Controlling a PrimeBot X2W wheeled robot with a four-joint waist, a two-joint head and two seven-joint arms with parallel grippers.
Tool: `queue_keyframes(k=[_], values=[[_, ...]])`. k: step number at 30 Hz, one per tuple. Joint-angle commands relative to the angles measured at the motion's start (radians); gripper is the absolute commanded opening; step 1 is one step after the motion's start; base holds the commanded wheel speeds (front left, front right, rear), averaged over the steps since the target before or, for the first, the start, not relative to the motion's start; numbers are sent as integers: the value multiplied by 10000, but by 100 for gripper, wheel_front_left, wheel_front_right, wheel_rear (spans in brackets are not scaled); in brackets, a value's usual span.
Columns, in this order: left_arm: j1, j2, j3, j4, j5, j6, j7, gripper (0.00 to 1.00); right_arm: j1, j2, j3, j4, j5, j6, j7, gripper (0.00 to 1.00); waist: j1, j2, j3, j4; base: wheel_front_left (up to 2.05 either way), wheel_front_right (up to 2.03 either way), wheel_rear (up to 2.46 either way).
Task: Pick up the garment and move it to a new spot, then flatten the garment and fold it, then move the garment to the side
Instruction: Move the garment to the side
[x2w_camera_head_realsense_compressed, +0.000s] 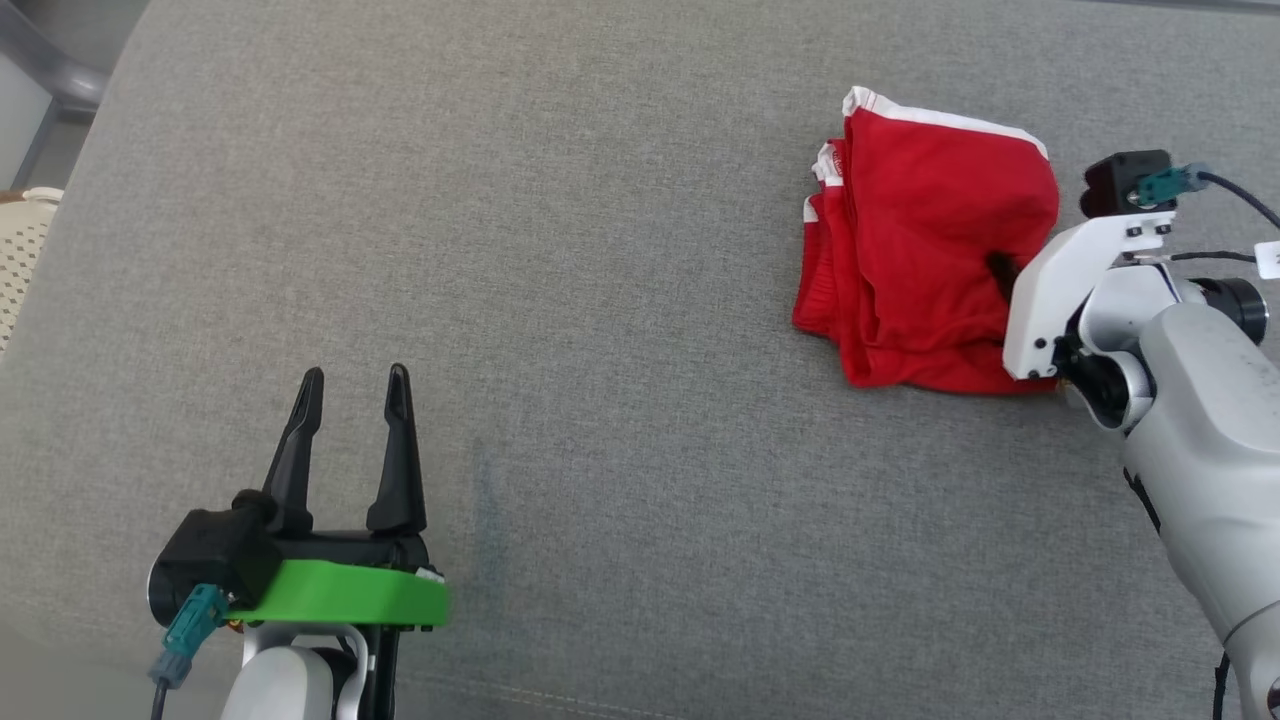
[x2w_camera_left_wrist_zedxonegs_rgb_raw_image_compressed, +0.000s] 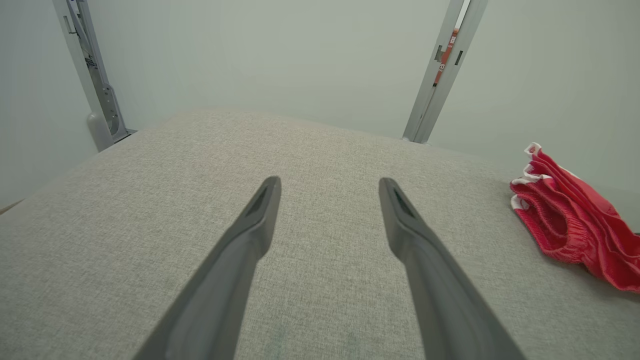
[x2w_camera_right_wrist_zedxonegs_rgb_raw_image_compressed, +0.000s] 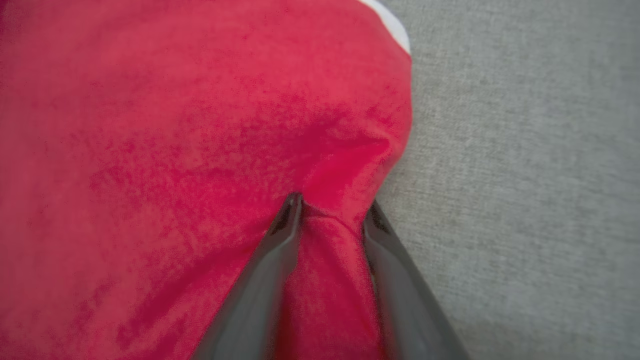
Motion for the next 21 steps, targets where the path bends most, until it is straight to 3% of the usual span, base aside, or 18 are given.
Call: queue_keyframes(k=[1,7,13,21], values=[[-146,26,7,-22,-76,41,-27,100,446,65,435,205,25,23,357,0,0,0,-131,-202,0,0,0],[141,27,83,-55,-55,45,-27,100,-9,-732,1929,-854,129,14,902,0,0,0,-528,-931,0,0,0],[266,29,221,-182,68,-9,-27,100,-849,-2140,3678,-3016,762,8,1946,0,0,0,-679,-2078,0,0,0],[-55,29,458,-379,331,-119,-27,100,-1685,-3863,4356,-5177,1838,8,3107,0,0,0,-298,-3631,0,0,0]])
